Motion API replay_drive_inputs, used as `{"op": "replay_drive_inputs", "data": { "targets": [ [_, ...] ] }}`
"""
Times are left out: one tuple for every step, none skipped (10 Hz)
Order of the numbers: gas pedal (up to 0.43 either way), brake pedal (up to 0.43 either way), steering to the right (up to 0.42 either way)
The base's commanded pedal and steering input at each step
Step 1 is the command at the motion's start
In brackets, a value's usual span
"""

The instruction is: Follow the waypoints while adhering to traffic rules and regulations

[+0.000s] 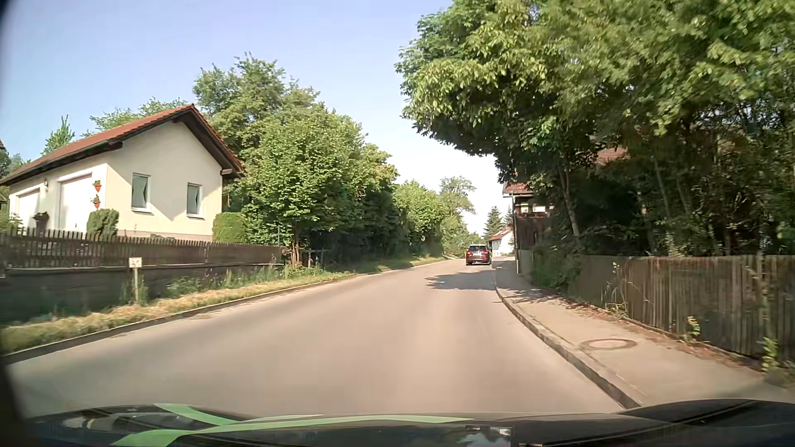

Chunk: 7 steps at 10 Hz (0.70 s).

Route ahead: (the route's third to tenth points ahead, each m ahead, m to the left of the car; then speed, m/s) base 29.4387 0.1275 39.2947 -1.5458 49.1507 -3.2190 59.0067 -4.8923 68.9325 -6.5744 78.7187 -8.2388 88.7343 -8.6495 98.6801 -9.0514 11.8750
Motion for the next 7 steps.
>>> {"op": "replay_drive_inputs", "data": {
  "targets": [
    [0.0, 0.0, 0.02],
    [0.008, 0.0, 0.02],
    [0.047, 0.0, 0.02],
    [0.047, 0.0, 0.02],
    [0.067, 0.0, 0.019],
    [0.118, 0.0, 0.02],
    [0.118, 0.0, 0.02]
  ]
}}
